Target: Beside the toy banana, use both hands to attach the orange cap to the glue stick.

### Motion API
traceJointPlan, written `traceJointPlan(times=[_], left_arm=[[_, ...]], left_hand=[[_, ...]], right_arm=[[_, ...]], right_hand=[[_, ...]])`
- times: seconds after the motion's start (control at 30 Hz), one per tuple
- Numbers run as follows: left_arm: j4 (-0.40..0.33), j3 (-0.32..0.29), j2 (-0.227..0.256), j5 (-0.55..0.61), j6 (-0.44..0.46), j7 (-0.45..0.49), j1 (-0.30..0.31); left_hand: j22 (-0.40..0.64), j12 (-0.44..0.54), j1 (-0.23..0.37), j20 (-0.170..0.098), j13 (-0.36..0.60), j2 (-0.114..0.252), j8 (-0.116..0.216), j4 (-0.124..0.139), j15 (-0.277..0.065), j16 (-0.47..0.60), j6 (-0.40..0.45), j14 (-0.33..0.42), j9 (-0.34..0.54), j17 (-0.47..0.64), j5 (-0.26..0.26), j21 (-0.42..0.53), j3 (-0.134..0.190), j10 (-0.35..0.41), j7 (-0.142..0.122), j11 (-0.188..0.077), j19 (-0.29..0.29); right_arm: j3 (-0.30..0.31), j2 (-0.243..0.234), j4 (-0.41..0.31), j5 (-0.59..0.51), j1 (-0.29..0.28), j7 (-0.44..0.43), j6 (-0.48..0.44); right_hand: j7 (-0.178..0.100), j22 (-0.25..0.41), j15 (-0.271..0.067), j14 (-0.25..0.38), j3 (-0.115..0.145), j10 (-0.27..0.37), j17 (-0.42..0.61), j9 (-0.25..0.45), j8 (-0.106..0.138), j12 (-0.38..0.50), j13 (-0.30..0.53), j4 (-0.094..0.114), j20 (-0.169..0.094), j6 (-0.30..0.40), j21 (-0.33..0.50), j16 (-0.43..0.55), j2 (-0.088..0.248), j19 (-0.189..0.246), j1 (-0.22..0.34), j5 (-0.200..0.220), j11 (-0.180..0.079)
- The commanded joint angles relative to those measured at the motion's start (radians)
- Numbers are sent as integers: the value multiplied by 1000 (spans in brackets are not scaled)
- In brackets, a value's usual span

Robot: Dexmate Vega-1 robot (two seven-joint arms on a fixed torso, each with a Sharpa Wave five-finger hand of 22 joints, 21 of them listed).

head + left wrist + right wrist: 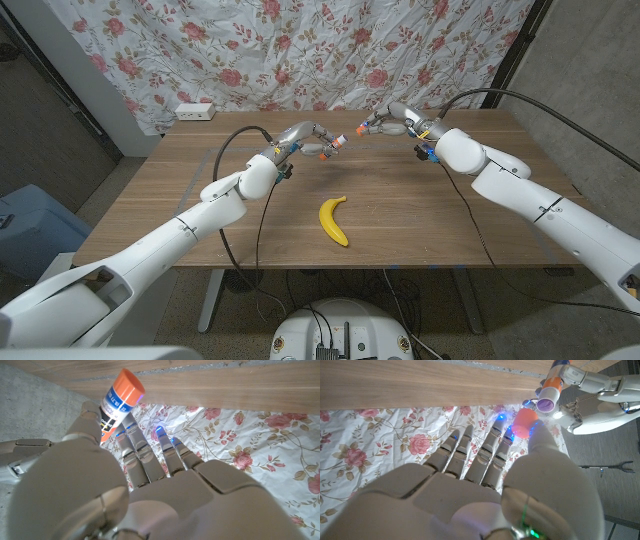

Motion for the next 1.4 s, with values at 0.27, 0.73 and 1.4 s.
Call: traceJointPlan(times=[0.27, 0.73, 1.4], left_arm=[[23, 10, -13, 3, -13, 0, -16], [24, 12, -15, 3, -13, -1, -18], [22, 9, -11, 3, -19, 2, -15]], left_hand=[[2, 7, -17, -38, 1, 27, 9, -1, -132, 2, 105, -4, 4, 2, 6, 7, 8, 3, 12, -2, -2], [2, 7, -17, -39, 1, 27, 10, -1, -131, 2, 106, -4, 4, 2, 6, 7, 9, 4, 12, -2, -2], [2, 7, -18, -37, 1, 29, 9, 0, -132, 2, 105, -3, 4, 2, 6, 7, 11, 4, 13, -2, -3]], right_arm=[[-17, 19, 2, -18, 15, 4, -9], [-26, 26, -6, -33, 14, -1, -18], [-48, 36, -42, -90, 20, -4, -83]], right_hand=[[5, 2, -131, 6, -5, -2, 6, 3, -6, 0, 3, -2, 6, 5, 3, 2, 14, 8, -2, -9, -1], [5, 2, -128, 8, -9, -1, 6, 3, -9, 0, 4, -2, 6, 5, 3, 3, 16, 8, -5, -12, 0], [5, 2, -127, 7, -14, 0, 6, 3, -12, 1, 4, -3, 9, 7, 3, 3, 17, 9, -8, -15, 0]])
